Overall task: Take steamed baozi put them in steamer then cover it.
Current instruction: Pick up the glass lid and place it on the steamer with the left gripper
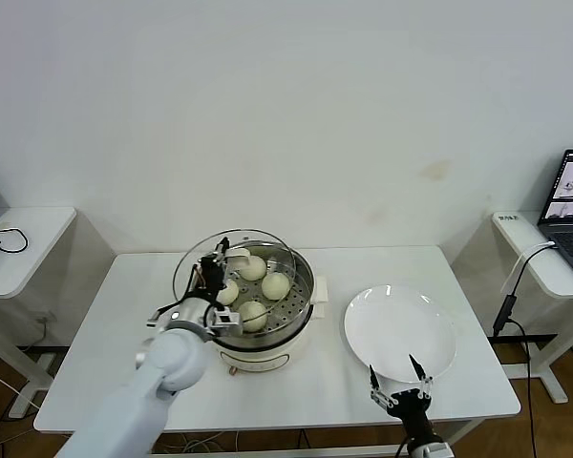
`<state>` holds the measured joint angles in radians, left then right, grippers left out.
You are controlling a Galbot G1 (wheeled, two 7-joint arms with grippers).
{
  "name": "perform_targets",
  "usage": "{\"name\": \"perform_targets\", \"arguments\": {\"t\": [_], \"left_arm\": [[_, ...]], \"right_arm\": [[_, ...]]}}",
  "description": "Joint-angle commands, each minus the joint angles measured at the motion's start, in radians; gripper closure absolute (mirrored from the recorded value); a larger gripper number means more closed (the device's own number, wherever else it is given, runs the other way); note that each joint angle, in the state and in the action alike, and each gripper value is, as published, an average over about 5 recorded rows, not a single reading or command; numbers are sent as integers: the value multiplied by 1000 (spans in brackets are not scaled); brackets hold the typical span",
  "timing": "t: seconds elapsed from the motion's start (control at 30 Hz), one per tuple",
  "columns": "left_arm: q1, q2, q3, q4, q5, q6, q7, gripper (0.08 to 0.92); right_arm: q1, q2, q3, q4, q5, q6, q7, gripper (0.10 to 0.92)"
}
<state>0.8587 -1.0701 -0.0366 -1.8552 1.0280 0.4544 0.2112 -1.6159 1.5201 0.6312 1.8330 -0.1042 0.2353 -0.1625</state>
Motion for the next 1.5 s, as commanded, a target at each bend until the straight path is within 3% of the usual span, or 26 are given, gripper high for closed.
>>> {"name": "perform_targets", "arguments": {"t": [0.03, 1.5], "left_arm": [[-44, -49, 81, 81, 68, 1, 4, 849], [-20, -72, 59, 92, 78, -11, -3, 849]], "right_arm": [[-2, 1, -5, 1, 1, -1, 0, 203], [-8, 5, -19, -3, 1, -2, -1, 202]]}}
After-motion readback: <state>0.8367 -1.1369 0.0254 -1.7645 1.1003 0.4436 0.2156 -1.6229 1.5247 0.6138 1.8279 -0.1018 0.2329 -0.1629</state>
